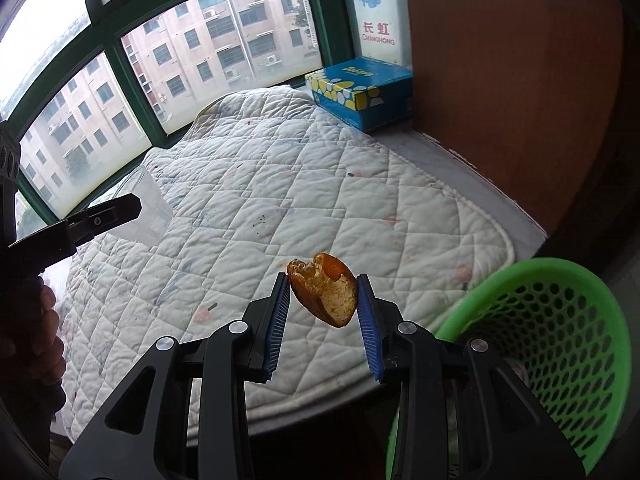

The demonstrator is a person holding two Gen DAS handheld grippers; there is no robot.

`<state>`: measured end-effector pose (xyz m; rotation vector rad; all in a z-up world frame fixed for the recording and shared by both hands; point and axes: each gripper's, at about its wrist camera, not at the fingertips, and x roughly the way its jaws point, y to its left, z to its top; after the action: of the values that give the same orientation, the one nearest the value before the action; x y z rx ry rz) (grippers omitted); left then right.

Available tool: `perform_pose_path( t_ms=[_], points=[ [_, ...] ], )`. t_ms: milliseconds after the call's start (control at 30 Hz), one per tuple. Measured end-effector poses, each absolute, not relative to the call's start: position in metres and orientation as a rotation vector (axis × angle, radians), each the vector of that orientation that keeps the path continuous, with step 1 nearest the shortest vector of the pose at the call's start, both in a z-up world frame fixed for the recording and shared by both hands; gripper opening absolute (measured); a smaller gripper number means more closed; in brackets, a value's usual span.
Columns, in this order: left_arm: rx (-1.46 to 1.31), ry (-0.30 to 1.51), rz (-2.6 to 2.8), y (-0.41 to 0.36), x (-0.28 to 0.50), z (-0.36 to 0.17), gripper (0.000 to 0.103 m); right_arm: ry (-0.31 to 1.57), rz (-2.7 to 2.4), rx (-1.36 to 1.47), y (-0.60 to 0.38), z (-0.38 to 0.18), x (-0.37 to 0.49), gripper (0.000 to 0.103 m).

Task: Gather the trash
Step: 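Carry the peel and cup to the basket and drop the peel from the right tool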

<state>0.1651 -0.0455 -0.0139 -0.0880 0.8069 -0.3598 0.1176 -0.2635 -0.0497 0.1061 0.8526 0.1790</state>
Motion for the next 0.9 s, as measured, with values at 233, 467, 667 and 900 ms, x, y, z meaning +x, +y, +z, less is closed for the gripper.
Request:
perform_pose_path(
  t_ms=[233,467,667,900],
  points=[
    [-0.065,0.793,-0.437,-0.084,0.145,-0.005,0.059,0.809,0.092,0.113,-0.299,-0.038,0.075,0.034],
    [-0.04,0.786,-0.509,-0.122,0.128,0.0,0.059,0.781,0.019,0.139,-0.334,-0.032,0.041,0.034],
    [-0.02,0.785,-0.556,-0.149,0.118,0.003,0.059,0.773,-0.041,0.17,-0.36,-0.031,0.02,0.034],
    [0.004,0.784,-0.602,-0.174,0.109,0.006,0.059,0.777,-0.094,0.208,-0.383,-0.037,0.003,0.036]
  ],
)
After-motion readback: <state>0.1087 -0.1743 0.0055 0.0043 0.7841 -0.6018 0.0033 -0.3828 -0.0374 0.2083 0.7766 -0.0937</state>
